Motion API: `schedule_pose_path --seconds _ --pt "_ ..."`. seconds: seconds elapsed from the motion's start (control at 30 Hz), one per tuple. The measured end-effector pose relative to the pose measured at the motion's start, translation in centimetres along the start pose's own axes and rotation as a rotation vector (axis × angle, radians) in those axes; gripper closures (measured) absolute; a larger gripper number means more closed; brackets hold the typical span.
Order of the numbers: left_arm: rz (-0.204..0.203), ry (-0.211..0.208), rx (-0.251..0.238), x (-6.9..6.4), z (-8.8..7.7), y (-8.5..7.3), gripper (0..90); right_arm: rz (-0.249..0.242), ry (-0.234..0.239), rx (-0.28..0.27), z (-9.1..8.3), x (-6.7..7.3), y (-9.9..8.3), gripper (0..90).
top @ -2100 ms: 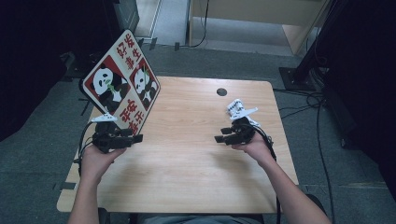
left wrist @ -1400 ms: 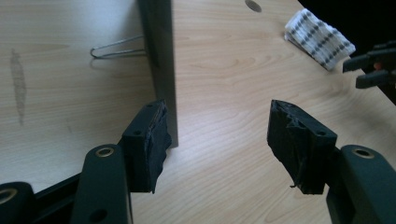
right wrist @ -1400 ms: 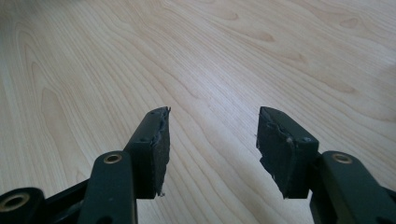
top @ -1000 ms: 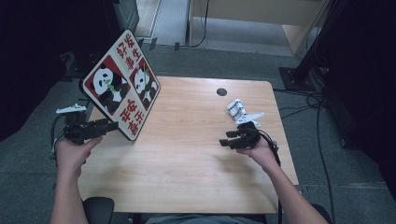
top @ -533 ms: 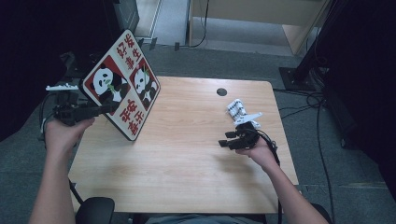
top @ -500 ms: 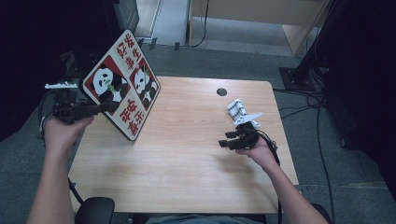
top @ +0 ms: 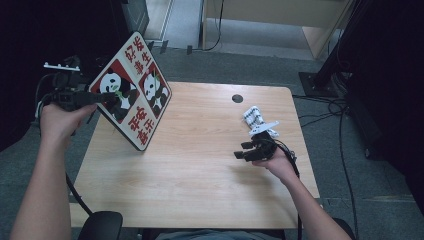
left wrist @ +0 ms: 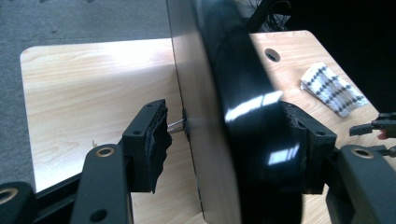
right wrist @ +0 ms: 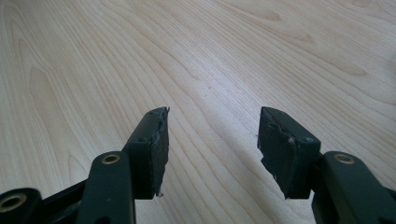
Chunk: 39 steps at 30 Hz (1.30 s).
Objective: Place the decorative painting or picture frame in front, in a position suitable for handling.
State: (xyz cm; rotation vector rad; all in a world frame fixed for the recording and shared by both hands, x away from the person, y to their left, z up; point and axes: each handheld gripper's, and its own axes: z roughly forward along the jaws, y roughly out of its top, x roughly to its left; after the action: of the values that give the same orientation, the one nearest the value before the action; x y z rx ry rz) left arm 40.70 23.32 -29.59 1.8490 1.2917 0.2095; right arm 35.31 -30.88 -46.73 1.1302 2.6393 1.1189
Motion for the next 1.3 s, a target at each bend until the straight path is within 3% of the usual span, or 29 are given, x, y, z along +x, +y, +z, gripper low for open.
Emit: schedule_pose_path --seconds 0.33,0.73,0.87,1.1,1.3 --pt "0.011 0.013 0.014 0.0 -0.1 3.6 39.2 -0.004 -0.001 0.007 0.0 0.0 0.0 44.5" --pt "0.033 0.038 0.085 0.1 0.8 7.4 39.9 -0.009 -0.004 0.013 0.1 -0.1 0.0 44.5" --pt "0.059 0.038 0.094 0.3 1.4 8.3 47.3 -0.011 -0.003 0.012 0.1 -0.1 0.0 44.5" --pt "0.012 0.015 0.142 1.2 3.0 10.1 54.6 -0.008 0.002 0.019 0.3 -0.2 0.0 44.5" --pt "-0.026 0.027 0.226 1.7 4.3 10.9 65.0 -0.005 0.001 0.018 0.2 -0.4 0.0 44.4"
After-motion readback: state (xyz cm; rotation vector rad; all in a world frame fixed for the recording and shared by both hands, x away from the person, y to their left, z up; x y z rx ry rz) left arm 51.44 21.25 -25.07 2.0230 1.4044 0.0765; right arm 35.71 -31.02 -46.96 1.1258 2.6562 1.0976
